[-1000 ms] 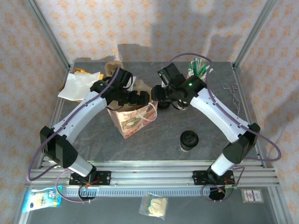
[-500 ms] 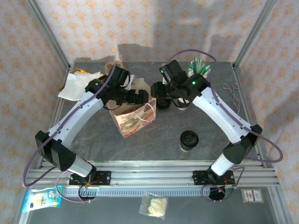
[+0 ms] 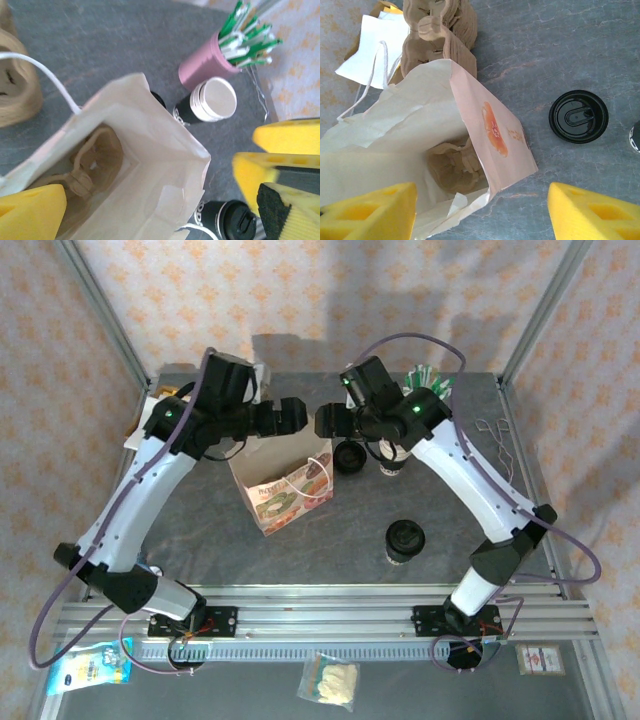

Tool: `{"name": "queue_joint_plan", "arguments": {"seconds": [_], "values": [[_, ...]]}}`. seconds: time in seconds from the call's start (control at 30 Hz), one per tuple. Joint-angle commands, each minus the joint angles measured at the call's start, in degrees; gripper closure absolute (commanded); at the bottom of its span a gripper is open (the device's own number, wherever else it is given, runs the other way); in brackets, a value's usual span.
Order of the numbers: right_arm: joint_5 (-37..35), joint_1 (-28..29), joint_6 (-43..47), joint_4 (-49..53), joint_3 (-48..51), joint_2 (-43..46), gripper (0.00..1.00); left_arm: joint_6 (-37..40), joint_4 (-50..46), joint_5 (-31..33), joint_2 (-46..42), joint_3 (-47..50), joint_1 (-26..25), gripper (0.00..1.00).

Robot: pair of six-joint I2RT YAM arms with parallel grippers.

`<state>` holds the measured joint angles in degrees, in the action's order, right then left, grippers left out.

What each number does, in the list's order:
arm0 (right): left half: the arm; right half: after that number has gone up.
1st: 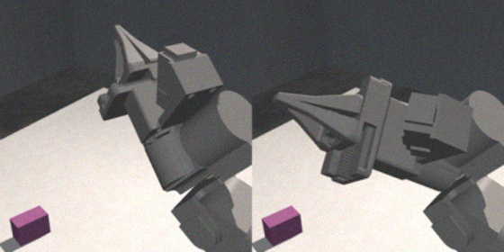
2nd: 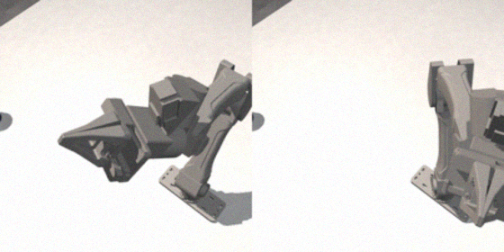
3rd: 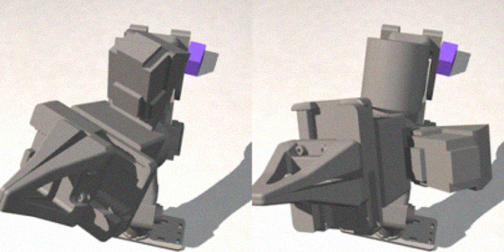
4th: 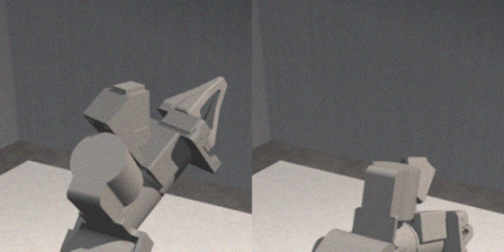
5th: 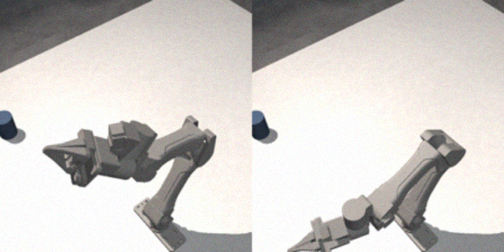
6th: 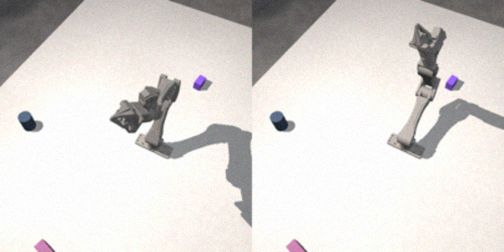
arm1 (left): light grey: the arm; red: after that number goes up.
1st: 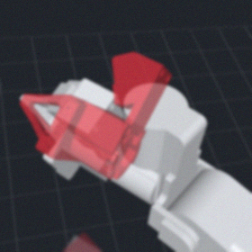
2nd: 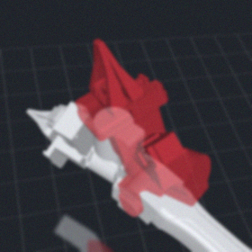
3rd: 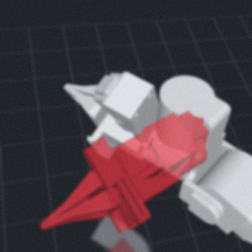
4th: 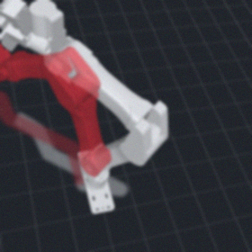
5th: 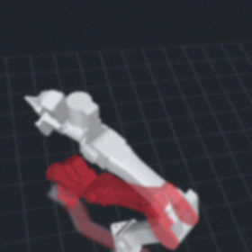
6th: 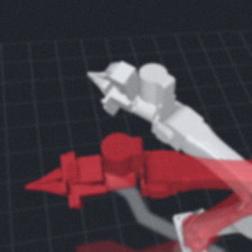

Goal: Pack the takeout coffee

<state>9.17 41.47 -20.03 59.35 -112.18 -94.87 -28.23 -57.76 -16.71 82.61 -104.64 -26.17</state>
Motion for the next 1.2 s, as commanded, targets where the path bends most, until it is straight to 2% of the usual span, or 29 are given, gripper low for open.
{"name": "queue_joint_plan", "arguments": {"seconds": [0.0, 0.23, 0.5, 0.63, 0.9, 1.17], "values": [[-1.0, 0.3, 1.7, 2.1, -2.0, -0.9, 0.28, -2.8, -2.9, 5.7, -3.3, -2.5, 1.0, 0.01], [-1.1, 0.3, -2.1, 4.8, -3.8, -1.1, 0.24, -0.3, -5.7, 8.7, -8.3, 3.1, 2.3, 0.02], [3.8, 0.3, -8.5, -2.0, 4.2, 8.0, 0.22, 8.5, -2.7, 9.4, -12.2, 7.5, 3.0, 0.09], [4.5, 0.3, -10.8, -3.3, 4.4, 10.2, 0.22, 10.3, -1.7, 11.0, -12.1, 7.1, 3.0, 0.10], [6.0, -0.2, -16.0, -8.0, 6.3, 15.4, 0.21, 12.8, -1.5, 13.1, -10.1, 2.4, 3.0, 0.20], [7.4, -0.3, -17.2, -6.3, 6.1, 16.6, 0.22, 12.1, 3.4, 13.5, -11.9, 4.9, 3.0, 0.30]]}}
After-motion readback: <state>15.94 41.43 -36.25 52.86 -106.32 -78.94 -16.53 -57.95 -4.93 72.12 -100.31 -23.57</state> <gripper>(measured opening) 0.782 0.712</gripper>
